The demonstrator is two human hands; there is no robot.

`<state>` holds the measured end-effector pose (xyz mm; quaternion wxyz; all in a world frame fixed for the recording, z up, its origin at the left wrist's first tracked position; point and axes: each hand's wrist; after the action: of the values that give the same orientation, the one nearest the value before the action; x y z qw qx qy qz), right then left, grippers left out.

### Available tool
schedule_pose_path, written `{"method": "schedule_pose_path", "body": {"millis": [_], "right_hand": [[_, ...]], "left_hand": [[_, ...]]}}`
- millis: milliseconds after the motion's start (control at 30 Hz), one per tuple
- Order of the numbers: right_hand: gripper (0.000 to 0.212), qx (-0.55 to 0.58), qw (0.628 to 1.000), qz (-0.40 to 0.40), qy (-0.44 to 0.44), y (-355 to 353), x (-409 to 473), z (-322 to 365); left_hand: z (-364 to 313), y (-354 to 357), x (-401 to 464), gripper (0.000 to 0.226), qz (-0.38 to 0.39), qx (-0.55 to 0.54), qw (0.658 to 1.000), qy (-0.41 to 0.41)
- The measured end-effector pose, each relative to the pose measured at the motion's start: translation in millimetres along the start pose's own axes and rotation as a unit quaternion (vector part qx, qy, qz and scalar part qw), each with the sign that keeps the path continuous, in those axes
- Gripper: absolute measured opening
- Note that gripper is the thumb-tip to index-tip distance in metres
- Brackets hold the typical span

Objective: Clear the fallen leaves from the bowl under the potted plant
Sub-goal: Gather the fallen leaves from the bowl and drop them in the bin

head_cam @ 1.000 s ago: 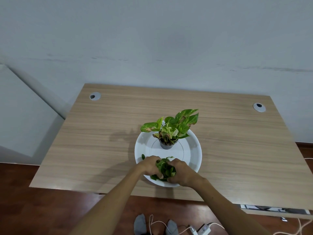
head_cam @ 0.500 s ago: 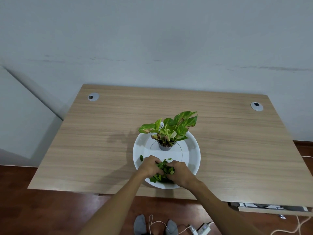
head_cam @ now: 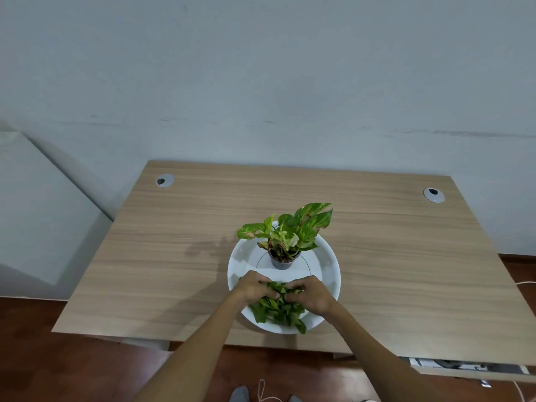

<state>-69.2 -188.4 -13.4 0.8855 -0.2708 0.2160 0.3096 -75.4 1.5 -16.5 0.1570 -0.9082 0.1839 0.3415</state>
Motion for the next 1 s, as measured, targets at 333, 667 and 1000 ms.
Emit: {"method": "schedule_pose_path", "body": {"millis": [333, 667, 1000], "right_hand": [[0.019, 0.156, 0.987, 0.024, -0.012, -21.2, -12.1, 20.2], [0.016, 0.223, 0.974, 0.039, -0.002, -25.9, -14.5, 22.7], [0.016, 0.239, 0.970, 0.042, -0.014, -23.9, -21.1, 18.4]], "left_hand": [[-23.7, -4.4, -16.4, 0.025, -0.015, -0.061, 0.998, 0.031], [-28.2, 7.4, -26.5, 0.023, -0.065, -0.089, 0.993, 0.036], [-26.4, 21.2, -34.4, 0.026, -0.100, -0.111, 0.988, 0.037]]}}
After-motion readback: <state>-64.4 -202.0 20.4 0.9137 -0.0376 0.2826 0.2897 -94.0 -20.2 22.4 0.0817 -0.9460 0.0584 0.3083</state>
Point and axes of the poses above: each hand's wrist, its own x-axis towards the middle knuckle, its own y-axis out of the palm, z = x × y, and after that the axes turned 11 degrees about z, right-handed
